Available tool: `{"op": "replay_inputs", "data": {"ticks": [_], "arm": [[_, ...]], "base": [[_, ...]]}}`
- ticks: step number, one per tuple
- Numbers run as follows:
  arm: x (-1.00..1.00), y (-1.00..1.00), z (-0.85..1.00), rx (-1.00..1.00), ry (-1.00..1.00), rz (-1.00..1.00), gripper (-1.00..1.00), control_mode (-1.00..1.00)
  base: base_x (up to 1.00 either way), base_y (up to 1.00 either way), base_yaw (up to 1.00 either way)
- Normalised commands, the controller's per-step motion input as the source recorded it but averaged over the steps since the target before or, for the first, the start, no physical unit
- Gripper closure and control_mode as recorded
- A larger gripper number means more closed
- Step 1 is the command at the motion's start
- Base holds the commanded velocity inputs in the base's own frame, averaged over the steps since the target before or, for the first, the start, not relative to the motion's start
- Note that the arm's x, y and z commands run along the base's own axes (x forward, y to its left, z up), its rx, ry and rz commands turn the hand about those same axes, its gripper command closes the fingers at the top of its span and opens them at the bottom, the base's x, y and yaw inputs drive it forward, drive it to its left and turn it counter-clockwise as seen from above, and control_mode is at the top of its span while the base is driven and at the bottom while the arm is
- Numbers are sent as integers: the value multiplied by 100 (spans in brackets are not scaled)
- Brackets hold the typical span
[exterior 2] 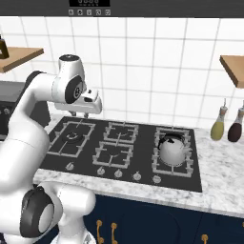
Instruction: Turn off the front right burner of the stove.
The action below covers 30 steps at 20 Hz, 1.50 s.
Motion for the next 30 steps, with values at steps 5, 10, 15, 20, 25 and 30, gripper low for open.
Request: {"op": "replay_inputs", "data": {"ticks": [5, 10, 15, 20, 25, 30], "arm": [[-20, -51, -6, 1, 0, 1, -100, -100], [-67, -100, -23, 5, -9, 3, -100, -100], [-75, -100, -38, 8, -10, 2, -100, -100], [-59, -100, -53, 13, -11, 10, -100, -100], [-17, -85, -29, 1, -12, 20, -100, -100], [0, -57, -23, -1, -27, 47, -100, -100]], "base": [[0, 0, 0], [0, 0, 0], [0, 0, 0], [0, 0, 0], [0, 0, 0], [0, 0, 0]]}}
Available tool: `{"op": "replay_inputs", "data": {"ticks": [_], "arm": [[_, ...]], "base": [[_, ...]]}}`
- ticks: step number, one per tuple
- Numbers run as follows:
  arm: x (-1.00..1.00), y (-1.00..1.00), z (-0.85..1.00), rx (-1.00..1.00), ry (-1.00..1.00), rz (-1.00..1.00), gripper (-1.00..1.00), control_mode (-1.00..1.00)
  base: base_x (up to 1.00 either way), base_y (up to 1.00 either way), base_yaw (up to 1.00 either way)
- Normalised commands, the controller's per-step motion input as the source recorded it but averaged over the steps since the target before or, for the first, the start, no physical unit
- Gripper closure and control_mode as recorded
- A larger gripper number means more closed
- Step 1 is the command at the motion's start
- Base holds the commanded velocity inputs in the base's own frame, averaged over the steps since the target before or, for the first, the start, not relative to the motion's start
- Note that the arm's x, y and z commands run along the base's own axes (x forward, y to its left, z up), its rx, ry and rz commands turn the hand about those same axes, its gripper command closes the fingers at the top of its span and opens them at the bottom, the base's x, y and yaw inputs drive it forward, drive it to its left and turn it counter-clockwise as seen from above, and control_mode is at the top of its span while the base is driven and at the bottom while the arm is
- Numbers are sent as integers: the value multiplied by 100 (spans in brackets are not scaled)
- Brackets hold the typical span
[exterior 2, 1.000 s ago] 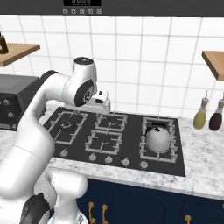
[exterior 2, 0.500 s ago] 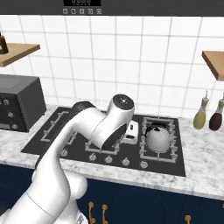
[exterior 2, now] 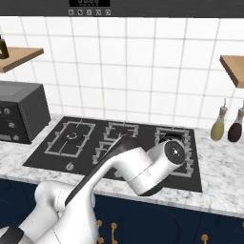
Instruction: Turn off the front right burner of the stove.
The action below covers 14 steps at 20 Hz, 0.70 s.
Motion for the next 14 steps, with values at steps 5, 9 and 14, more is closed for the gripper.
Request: {"op": "replay_inputs", "data": {"ticks": [5, 9, 14], "arm": [[0, -32, -51, -5, -13, 45, -100, -100], [0, -8, -52, -18, -8, 47, -100, -100], [9, 0, -56, -8, -1, 26, -100, -100]], "base": [[0, 0, 0], [0, 0, 0], [0, 0, 0]]}}
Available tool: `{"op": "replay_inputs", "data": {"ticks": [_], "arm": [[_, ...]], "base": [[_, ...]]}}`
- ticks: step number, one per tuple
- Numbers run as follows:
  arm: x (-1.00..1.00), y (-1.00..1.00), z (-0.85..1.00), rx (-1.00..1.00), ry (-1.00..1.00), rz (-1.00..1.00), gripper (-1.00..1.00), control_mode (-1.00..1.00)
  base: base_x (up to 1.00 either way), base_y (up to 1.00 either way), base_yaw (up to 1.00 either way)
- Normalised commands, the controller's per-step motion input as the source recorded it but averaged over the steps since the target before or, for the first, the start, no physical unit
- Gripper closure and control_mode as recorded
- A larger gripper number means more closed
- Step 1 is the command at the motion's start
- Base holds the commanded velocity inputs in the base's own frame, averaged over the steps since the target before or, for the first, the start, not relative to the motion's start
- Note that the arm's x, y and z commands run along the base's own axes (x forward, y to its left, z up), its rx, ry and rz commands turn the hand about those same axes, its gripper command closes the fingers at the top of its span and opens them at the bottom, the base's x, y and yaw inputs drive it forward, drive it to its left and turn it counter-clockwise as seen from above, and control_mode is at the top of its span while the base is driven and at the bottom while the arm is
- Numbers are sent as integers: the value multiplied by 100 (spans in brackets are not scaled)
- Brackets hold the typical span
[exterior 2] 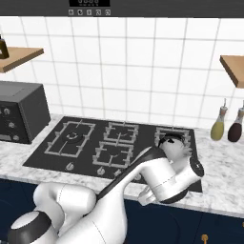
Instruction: Turn off the front right burner of the stove.
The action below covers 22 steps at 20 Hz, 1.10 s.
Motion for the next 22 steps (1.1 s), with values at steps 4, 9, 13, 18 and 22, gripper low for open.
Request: {"op": "replay_inputs", "data": {"ticks": [4, 9, 13, 18, 22], "arm": [[18, 0, -32, 15, -2, 1, -100, -100], [44, 0, -3, 18, -6, -11, -100, -100], [44, 0, 0, 3, -2, -3, -100, -100], [0, 0, 0, 0, 0, 0, -100, -100], [21, 0, -7, 0, 0, 0, -100, -100]], "base": [[0, 0, 0], [0, 0, 0], [0, 0, 0], [0, 0, 0], [0, 0, 0]]}}
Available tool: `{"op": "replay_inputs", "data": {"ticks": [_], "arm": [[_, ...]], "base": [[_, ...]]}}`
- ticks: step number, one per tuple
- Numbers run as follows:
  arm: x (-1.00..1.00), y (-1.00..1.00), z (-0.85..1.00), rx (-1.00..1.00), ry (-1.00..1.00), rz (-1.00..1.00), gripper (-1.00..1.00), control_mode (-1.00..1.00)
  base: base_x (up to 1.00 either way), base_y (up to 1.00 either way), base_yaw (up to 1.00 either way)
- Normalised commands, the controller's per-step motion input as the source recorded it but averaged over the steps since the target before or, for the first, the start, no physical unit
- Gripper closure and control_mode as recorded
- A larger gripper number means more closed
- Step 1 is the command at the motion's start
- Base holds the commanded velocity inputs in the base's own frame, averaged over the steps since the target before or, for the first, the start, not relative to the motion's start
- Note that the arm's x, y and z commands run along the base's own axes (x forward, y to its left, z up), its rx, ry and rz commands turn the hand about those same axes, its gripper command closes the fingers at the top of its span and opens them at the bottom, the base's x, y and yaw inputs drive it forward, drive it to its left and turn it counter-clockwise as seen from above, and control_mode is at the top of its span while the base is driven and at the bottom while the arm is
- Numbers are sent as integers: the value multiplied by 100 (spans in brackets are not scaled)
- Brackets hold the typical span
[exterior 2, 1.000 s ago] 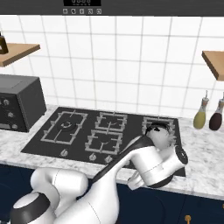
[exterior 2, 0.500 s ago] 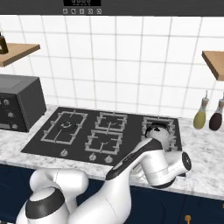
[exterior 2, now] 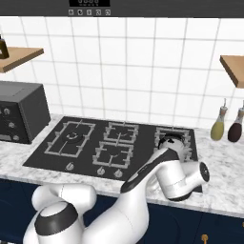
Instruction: Turn off the front right burner of the stove.
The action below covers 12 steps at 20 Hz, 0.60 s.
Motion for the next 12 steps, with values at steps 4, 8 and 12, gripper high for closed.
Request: {"op": "replay_inputs", "data": {"ticks": [4, 8, 12], "arm": [[22, -2, -14, 0, 0, 0, -100, -100], [6, -12, -28, 0, 0, 0, -100, -100], [8, -22, -24, 0, 0, 0, -100, -100]], "base": [[0, 0, 0], [0, 0, 0], [0, 0, 0]]}}
